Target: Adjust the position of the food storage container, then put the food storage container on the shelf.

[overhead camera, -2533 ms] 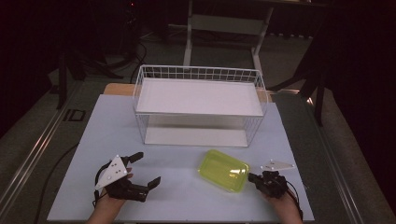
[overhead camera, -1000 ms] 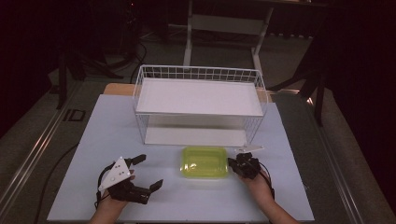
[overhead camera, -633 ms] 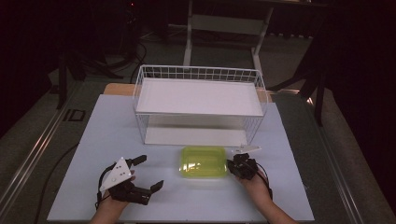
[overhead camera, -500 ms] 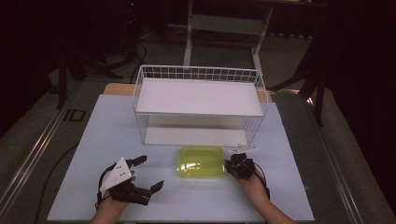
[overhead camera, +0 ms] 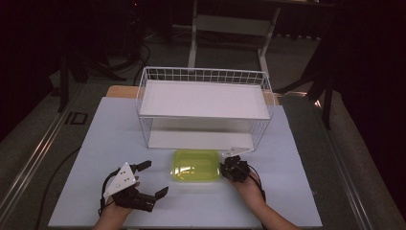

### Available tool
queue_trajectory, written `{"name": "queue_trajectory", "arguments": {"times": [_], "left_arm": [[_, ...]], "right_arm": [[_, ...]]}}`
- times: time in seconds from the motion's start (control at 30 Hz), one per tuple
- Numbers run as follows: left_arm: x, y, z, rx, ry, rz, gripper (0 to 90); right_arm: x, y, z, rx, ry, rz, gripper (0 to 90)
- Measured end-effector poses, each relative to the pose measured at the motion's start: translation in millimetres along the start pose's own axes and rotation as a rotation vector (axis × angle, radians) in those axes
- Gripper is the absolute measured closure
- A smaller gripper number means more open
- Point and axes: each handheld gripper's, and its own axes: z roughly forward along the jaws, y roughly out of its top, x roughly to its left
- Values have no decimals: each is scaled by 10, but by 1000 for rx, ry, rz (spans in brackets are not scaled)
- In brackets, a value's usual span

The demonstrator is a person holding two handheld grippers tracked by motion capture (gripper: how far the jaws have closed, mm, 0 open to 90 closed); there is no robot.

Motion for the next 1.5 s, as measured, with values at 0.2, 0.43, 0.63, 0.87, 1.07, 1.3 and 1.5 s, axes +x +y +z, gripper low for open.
{"name": "queue_trajectory", "arguments": {"times": [0.2, 0.43, 0.63, 0.87, 1.07, 1.3, 1.5], "left_arm": [[4, -5, 0, 0, -1, -5, 4], [7, -11, 3, 2, -4, -14, 4], [13, 15, 27, -21, -15, -45, 4], [-9, 132, 51, -32, -69, -72, 4], [-16, 250, 84, -8, -106, -61, 4], [102, 427, 132, 6, -103, -64, 4], [185, 451, 219, 15, -101, -79, 5]], "right_arm": [[-22, -8, -15, 4, -21, -15, 885], [-143, -79, -203, -18, -64, -1, 840], [-50, -71, -536, -98, -80, -88, 684], [77, -4, -781, -185, 4, -79, 263], [146, 29, -846, -238, -5, -88, 124], [105, 110, -855, -254, 19, -52, 162], [46, 146, -803, -252, 66, 0, 178]]}}
